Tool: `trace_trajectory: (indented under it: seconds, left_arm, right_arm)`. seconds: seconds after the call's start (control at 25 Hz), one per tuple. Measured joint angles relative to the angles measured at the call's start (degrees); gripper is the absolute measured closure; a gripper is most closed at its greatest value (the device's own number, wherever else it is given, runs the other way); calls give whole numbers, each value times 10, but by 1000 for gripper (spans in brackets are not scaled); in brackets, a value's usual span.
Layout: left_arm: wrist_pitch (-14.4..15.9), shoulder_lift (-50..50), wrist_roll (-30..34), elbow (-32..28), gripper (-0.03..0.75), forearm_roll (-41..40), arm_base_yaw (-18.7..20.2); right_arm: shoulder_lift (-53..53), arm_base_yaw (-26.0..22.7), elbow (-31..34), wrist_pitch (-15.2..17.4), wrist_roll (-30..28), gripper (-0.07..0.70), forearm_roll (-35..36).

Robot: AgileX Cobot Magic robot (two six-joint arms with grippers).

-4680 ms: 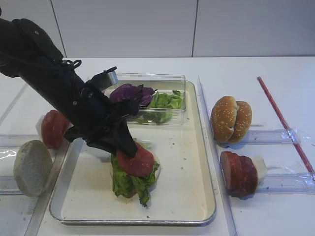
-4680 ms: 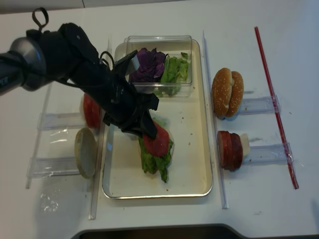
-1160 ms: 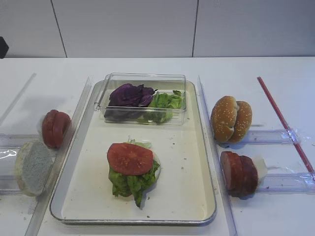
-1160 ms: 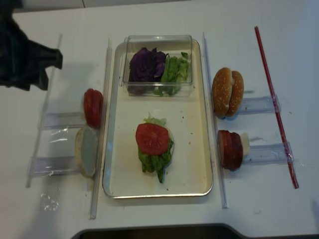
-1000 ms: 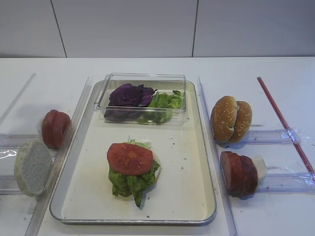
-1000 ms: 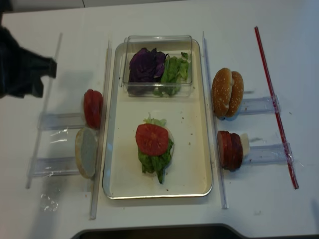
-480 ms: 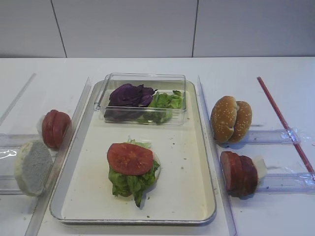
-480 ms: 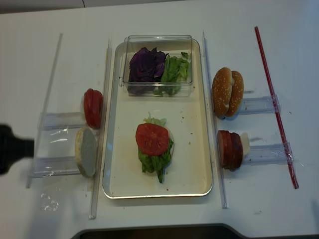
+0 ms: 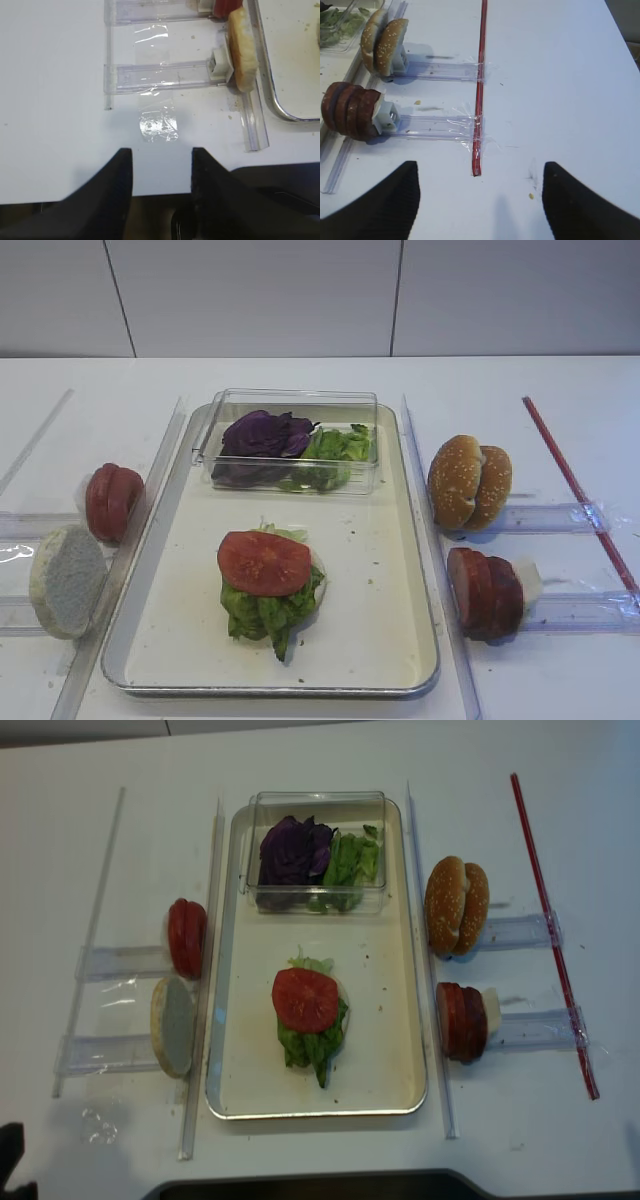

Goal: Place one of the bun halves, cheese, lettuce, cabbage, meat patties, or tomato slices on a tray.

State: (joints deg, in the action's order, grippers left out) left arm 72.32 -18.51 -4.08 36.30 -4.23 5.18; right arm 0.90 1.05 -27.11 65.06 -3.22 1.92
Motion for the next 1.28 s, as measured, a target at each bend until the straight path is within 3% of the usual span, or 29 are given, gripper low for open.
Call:
trace_trajectory:
  seconds: [0.4, 0.64, 1.28]
  left_arm:
    - [-44, 116, 24, -84, 442, 18, 0]
    - [-47, 167, 76, -85, 442, 54, 0]
    - [-47, 194, 84, -85, 442, 59, 0]
  right_arm:
    - [0, 0, 0, 0, 0, 108, 0]
    - [0, 0, 0, 0, 0, 108, 0]
    - [0, 0, 1, 0, 0, 108, 0]
